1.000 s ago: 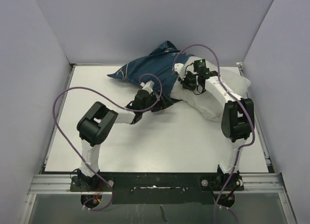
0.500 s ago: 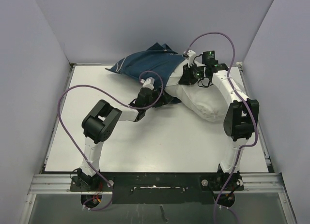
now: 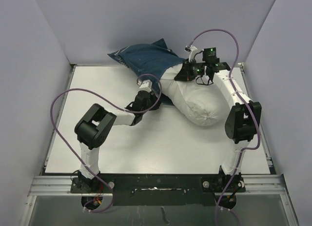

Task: Put the pillow into the pillowcase
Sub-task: Stuff the pillow into the pillowcase.

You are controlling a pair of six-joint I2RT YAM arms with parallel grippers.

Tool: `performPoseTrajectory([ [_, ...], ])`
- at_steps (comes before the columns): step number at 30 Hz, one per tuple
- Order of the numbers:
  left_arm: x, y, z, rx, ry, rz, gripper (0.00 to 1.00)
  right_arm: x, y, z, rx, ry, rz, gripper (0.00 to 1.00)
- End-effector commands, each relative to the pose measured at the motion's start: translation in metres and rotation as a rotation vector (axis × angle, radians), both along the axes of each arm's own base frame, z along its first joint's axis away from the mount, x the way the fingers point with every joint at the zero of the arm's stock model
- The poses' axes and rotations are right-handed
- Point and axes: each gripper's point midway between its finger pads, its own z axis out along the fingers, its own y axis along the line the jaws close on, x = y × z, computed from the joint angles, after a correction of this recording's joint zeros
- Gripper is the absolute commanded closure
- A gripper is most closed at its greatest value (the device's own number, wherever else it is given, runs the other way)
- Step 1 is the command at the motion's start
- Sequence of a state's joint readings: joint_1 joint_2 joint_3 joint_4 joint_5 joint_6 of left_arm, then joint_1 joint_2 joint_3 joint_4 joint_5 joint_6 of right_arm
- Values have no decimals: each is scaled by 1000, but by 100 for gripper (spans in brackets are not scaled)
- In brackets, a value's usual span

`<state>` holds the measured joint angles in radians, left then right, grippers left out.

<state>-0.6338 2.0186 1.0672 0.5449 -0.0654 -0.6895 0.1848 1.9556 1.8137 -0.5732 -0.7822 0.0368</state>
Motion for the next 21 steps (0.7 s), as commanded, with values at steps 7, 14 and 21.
performPoseTrajectory([
  [7,-29,18,156,-61,-444,-114,46,-24,20,131,246,-196,51,100],
  [14,-43,45,149,106,-401,-31,20,-40,37,145,299,-172,72,100],
  [21,-12,93,131,233,-244,106,15,-47,40,137,309,-138,77,100],
])
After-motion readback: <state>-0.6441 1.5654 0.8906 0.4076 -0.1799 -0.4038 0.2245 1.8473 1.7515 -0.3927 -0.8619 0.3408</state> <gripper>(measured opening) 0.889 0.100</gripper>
